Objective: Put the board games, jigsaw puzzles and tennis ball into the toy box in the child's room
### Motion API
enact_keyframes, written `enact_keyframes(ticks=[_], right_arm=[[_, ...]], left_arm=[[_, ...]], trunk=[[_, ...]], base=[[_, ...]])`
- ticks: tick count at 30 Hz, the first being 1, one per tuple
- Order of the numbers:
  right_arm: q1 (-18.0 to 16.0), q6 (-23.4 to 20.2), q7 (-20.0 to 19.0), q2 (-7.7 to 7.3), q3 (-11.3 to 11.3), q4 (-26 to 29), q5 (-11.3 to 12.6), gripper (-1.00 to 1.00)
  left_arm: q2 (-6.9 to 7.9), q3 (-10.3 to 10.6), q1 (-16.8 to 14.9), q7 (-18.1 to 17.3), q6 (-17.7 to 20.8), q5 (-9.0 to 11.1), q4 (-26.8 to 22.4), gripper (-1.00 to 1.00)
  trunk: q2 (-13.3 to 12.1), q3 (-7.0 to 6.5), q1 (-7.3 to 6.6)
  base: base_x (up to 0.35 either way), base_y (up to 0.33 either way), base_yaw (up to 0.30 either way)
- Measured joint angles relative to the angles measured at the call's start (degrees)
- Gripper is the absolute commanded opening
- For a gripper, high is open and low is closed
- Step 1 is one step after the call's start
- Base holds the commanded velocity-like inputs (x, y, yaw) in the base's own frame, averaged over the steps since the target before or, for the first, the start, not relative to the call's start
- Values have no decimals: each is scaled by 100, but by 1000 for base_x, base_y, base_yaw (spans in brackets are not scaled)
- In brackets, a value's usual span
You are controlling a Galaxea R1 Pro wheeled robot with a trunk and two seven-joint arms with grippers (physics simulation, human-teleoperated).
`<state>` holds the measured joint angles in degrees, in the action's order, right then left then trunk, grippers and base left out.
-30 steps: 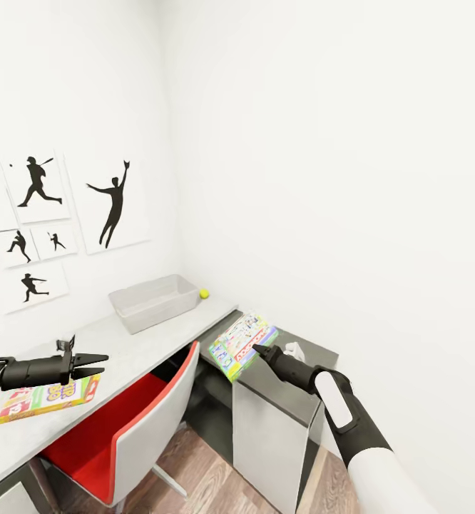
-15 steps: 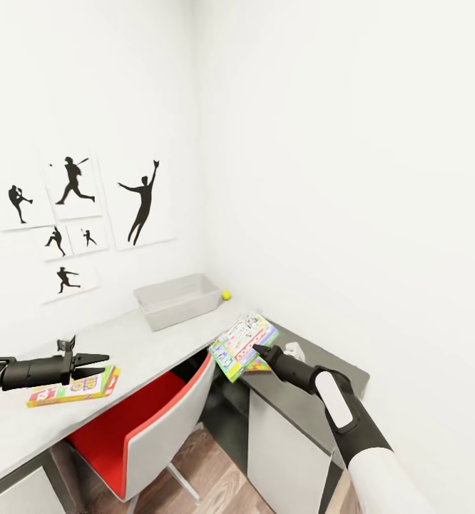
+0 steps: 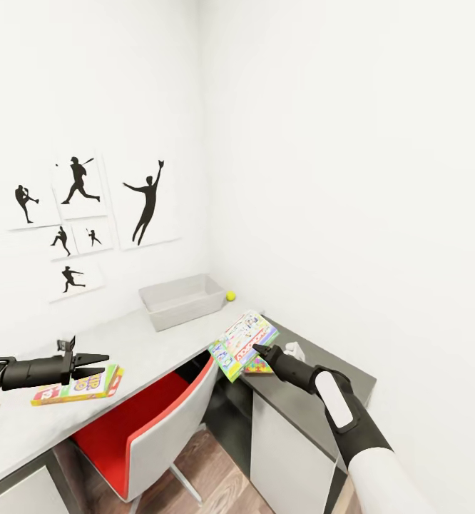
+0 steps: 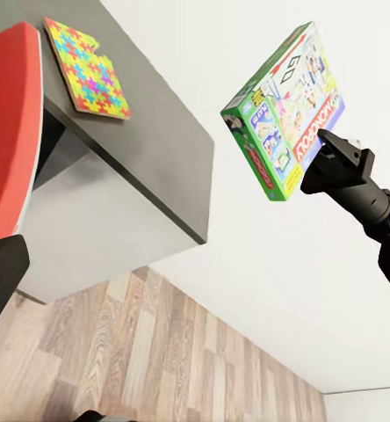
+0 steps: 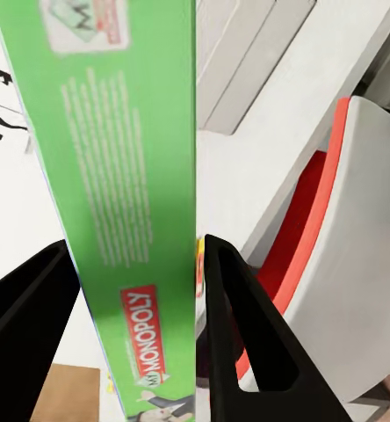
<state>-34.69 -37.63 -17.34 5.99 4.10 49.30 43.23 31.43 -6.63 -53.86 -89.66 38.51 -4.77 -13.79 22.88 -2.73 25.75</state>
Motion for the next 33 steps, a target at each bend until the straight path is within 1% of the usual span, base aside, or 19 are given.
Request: enact_keyframes(ticks=[3,6,10,22,27,33], right_arm=[[0,0,4,0,0,0,-3,-100],[0,1,8,0,0,-1,-6,-100],[0,2,9,1,0,-1,-10,-100],[0,4,9,0,-1,-2,-20,-100],[0,5,9,-6,7,-2,-26,-100],[0,5,9,-9,12,-2,-25,-100]], left_arm=[[1,-2,0,0,0,0,0,100],[-1,0,1,-1,0,0,-1,100],[-2,0,1,-1,0,0,0,100],[-3,0,0,-1,0,0,-1,100],[-3,1,0,-1,0,0,-1,100],[-4,1,0,0,0,0,0,100]], trunk=[[0,0,-1],[0,0,-2],[-1,0,-1],[-1,0,0],[-1,0,-1],[0,0,-2]], base=[[187,-65,22],[236,-73,185],[159,-59,263],[20,-5,282],[182,0,277],[243,18,74]])
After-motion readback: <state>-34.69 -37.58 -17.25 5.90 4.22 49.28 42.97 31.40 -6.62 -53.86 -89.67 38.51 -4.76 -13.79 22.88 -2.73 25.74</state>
